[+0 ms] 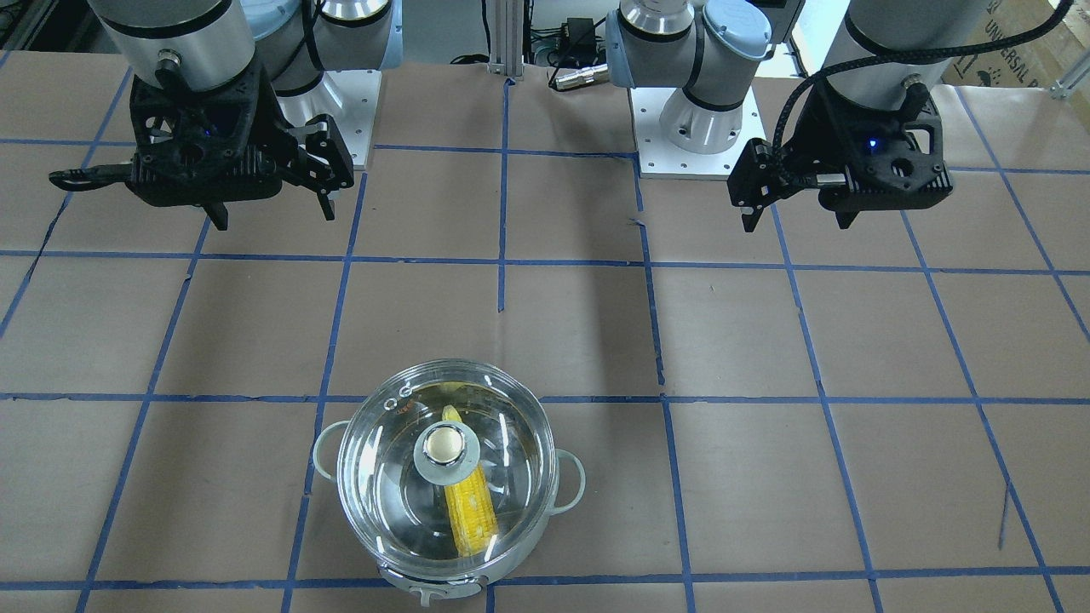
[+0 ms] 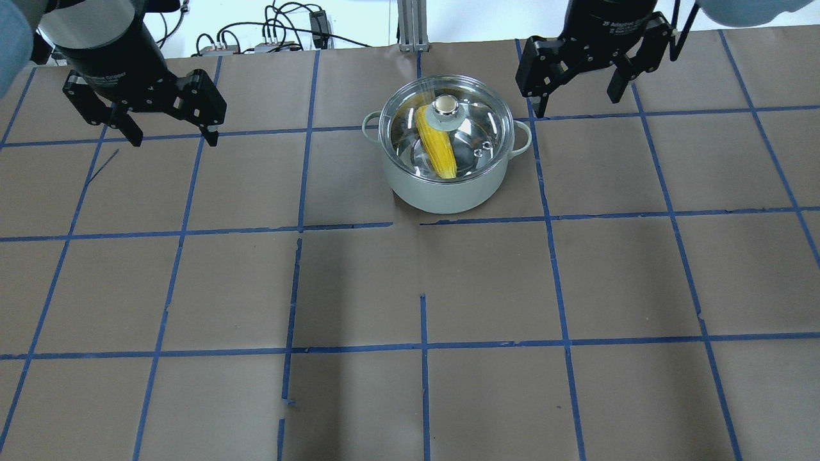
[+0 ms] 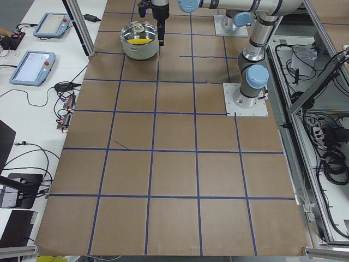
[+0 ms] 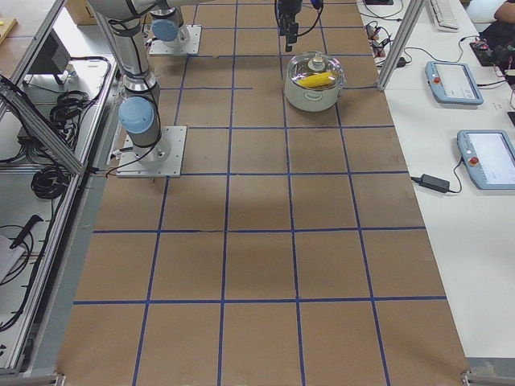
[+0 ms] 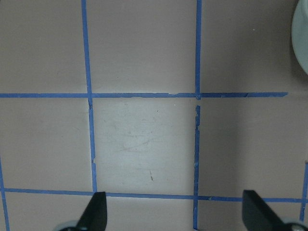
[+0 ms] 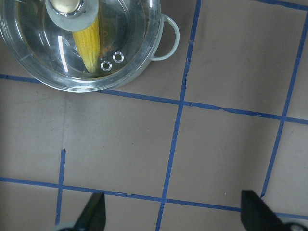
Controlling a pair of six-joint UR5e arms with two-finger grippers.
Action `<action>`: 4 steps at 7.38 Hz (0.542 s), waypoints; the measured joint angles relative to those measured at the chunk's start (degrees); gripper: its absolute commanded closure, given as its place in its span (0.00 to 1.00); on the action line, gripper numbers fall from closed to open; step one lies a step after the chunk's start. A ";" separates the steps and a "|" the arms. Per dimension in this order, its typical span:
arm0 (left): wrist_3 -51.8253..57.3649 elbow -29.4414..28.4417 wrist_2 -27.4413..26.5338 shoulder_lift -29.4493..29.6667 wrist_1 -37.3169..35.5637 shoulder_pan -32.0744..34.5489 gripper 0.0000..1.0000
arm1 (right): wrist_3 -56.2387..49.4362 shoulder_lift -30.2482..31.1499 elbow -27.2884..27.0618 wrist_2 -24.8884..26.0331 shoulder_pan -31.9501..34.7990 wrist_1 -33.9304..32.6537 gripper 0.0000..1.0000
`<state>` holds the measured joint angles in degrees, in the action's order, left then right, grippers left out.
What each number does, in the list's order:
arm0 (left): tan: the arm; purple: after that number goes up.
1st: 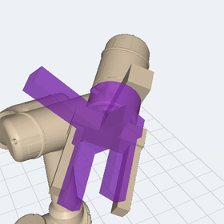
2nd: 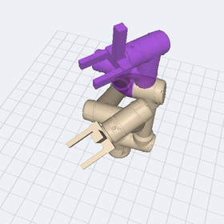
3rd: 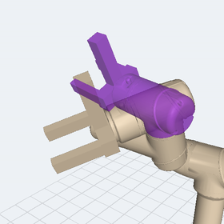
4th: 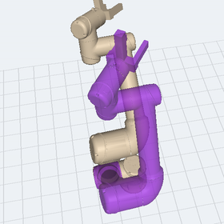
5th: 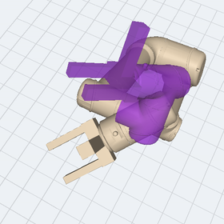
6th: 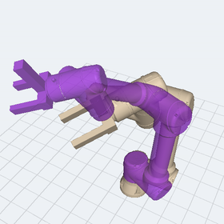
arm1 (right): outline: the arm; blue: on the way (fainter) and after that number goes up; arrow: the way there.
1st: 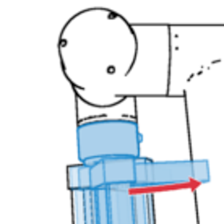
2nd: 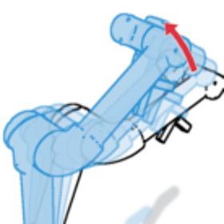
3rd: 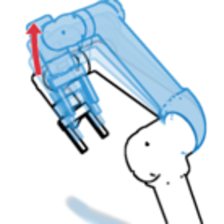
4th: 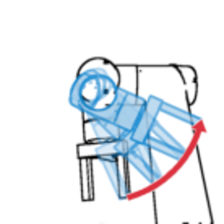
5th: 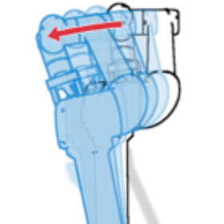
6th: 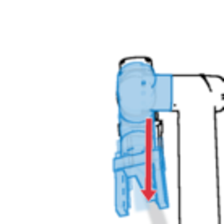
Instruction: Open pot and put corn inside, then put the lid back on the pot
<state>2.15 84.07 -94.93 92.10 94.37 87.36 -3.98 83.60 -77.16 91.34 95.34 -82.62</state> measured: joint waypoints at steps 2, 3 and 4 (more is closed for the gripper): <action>-0.09 -0.04 0.06 -0.14 -0.03 -0.01 0.00 | -0.01 1.29 -2.58 -0.06 -0.49 -0.75 0.01; -0.14 -0.12 0.10 -0.14 -0.02 -0.05 0.00 | -0.13 1.88 -3.69 -0.13 -0.86 -1.27 0.00; -0.23 -0.20 0.15 -0.13 -0.05 -0.11 0.00 | -0.63 2.12 -4.35 -0.20 -1.43 -1.76 0.01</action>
